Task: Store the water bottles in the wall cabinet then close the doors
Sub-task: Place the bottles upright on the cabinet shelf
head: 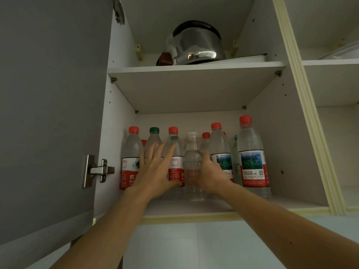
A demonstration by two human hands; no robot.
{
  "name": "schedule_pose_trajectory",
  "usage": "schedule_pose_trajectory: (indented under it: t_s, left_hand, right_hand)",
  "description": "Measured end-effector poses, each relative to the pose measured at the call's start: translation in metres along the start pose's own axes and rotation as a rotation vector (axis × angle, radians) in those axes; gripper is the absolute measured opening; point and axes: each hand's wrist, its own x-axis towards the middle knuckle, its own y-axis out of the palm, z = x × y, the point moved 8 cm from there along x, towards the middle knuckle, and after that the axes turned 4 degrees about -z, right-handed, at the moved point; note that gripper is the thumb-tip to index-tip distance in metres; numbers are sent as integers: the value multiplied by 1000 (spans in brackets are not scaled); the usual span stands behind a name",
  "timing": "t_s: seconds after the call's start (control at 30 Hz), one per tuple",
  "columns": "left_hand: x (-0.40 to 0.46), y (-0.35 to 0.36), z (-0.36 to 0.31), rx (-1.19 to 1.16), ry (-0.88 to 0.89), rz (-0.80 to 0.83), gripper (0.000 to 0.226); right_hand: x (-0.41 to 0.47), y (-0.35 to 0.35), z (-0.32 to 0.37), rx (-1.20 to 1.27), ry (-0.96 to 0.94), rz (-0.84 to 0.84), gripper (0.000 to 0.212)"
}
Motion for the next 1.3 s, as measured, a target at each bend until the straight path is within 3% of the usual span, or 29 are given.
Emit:
schedule_pose_trajectory:
  t_s: [0.27,0.43,0.63,0.7,0.8,0.9,1.0,1.07,1.2,1.3]
  left_hand:
    - [-1,3,2,41,9,33,127]
    - [-2,6,4,41,15,28,129]
    - [-4,0,2,22,15,6,124]
    - [-5,-3,0,3,11,-5,122]
    - [-6,-10,-4,-49,17,-40,118]
    - [-6,-19,-8,-107,31,-89,114]
    - [-5,-28,-15,-150,45,-139,108]
    - [-4,-34,-23,-179,57,-166,106]
    - [6,-40,-51,-248,83,-154,106]
    - [22,-37,-83,-347,113,-100,107]
  right_hand:
    - [10,7,-4,-36,-14,-5,71]
    - [12,15,-5,-84,20,0,90]
    - [6,16,-1,-99,20,25,91]
    - [-1,11,4,-61,-34,7,78]
    - [-17,-14,13,-45,-160,-96,36]
    - [-40,-64,13,-44,-295,-354,25]
    - [-67,-114,4,-136,-444,-630,33]
    - [-71,-133,-17,-213,-393,-683,46]
    - [-63,-132,-72,-160,-140,-491,79]
    - [-60,-117,-92,21,-90,-377,82]
